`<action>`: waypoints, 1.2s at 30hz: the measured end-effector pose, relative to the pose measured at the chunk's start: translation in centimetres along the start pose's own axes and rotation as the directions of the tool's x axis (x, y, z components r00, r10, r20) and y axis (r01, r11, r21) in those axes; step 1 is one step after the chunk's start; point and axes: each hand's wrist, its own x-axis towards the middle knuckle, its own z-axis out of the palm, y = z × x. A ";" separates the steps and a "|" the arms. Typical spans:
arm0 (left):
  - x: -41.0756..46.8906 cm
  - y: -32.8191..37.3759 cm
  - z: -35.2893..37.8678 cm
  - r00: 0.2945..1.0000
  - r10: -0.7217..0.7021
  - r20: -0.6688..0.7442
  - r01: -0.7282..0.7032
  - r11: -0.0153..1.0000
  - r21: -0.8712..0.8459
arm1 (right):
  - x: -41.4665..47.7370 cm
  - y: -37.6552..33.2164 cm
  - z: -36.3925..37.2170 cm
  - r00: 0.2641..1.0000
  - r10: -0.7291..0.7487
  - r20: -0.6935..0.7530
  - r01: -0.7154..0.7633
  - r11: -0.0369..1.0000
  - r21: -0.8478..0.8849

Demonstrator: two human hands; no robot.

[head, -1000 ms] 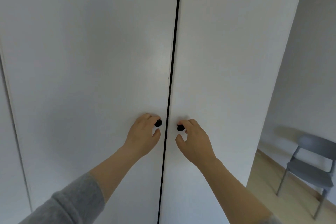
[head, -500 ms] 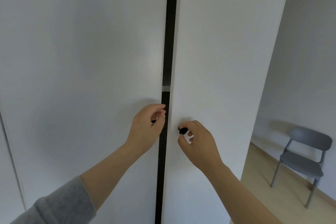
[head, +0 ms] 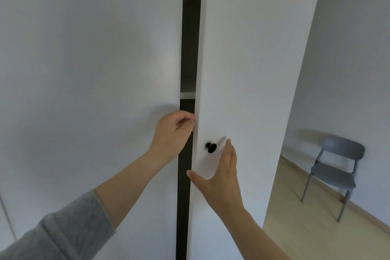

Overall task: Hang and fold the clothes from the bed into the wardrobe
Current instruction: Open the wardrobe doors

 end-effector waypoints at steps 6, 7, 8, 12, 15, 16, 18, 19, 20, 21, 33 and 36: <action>0.0 -0.1 0.0 1.000 0.013 0.022 -0.012 1.000 -0.025 | 0.7 0.0 2.4 0.991 0.111 -0.080 -0.114 0.993 -0.038; 0.0 -0.2 0.0 1.000 0.014 0.026 -0.014 1.000 -0.028 | 0.9 -0.1 2.5 0.988 0.125 -0.091 -0.131 0.990 -0.055; 0.0 -0.2 0.0 0.999 0.017 0.029 -0.016 0.999 -0.030 | 0.9 -0.2 2.6 0.986 0.135 -0.099 -0.142 0.988 -0.065; -0.2 -0.1 -0.1 0.998 0.029 0.052 -0.026 0.998 -0.051 | 0.4 -0.4 2.6 0.985 0.133 -0.109 -0.141 0.988 -0.066; -0.5 -0.1 -0.3 0.994 0.057 0.097 -0.049 0.996 -0.081 | 0.1 -0.2 2.0 0.986 0.134 -0.095 -0.140 0.988 -0.065; -0.7 -0.1 -0.3 0.991 0.075 0.110 -0.066 0.994 -0.082 | 0.0 -0.2 1.8 0.987 0.137 -0.089 -0.143 0.988 -0.063; -1.0 -0.3 -0.3 0.989 0.090 0.121 -0.079 0.993 -0.090 | -0.2 -0.3 1.1 0.987 0.147 -0.071 -0.152 0.986 -0.069; -1.3 -0.5 -0.2 0.991 0.075 0.112 -0.063 0.992 -0.108 | -0.4 -0.4 0.7 0.986 0.153 -0.060 -0.157 0.985 -0.074; -1.7 -0.8 -0.1 0.994 0.047 0.094 -0.035 0.991 -0.129 | -0.6 -0.4 0.2 0.987 0.154 -0.049 -0.158 0.985 -0.076; -2.0 -1.2 0.0 0.997 0.016 0.071 -0.006 0.990 -0.143 | -0.9 -0.3 -0.3 0.988 0.149 -0.039 -0.152 0.986 -0.072; -5.2 -3.4 5.9 0.978 -0.039 0.207 0.068 0.988 -0.135 | -6.1 1.8 -10.4 0.990 0.129 0.056 -0.133 0.988 0.073; -6.0 -2.8 8.3 0.969 -0.036 0.244 0.083 0.979 -0.184 | -7.2 2.7 -12.6 0.990 0.115 0.081 -0.125 0.985 0.122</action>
